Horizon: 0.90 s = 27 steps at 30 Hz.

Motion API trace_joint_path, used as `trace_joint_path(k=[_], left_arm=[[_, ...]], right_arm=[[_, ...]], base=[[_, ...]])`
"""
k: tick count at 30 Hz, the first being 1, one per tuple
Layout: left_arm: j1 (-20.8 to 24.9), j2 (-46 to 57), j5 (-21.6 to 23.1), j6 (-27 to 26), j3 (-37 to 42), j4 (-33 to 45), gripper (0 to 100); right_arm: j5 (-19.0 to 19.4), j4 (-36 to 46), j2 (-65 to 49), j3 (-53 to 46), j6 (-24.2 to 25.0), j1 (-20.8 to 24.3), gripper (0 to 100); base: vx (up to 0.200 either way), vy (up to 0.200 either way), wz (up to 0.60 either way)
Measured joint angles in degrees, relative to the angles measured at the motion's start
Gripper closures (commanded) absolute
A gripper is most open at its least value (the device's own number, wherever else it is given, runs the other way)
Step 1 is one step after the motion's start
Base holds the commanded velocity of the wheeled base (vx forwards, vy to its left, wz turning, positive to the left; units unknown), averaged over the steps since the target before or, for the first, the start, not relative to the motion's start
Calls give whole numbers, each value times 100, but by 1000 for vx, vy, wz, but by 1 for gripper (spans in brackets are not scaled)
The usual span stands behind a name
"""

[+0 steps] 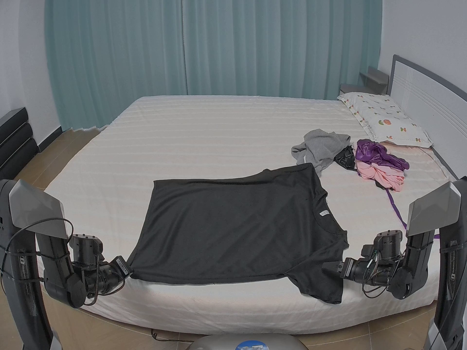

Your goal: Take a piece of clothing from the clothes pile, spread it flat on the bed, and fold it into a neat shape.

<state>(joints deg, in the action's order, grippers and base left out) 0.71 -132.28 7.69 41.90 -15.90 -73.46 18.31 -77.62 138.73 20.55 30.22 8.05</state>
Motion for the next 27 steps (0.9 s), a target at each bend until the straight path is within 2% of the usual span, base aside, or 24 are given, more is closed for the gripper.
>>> trace_joint_path(k=[8, 15, 18, 22, 27], left_arm=[[0, 0, -1, 2, -6, 2, 100], [-5, 9, -9, -7, 11, 2, 100], [-18, 26, -33, -20, 17, 0, 100], [-27, 94, -72, -49, 74, -2, 100], [-38, 251, -89, -134, 215, -5, 100]], right_arm=[[-255, 11, 39, 23, 12, -4, 100], [-195, -20, -155, -304, 16, -166, 100], [5, -52, -343, -532, 21, -288, 100], [492, -96, -662, -925, 23, -500, 100], [788, -178, -953, -1397, -11, -717, 100]], base=[[0, 0, 0], [0, 0, 0], [0, 0, 0], [0, 0, 0], [0, 0, 0]])
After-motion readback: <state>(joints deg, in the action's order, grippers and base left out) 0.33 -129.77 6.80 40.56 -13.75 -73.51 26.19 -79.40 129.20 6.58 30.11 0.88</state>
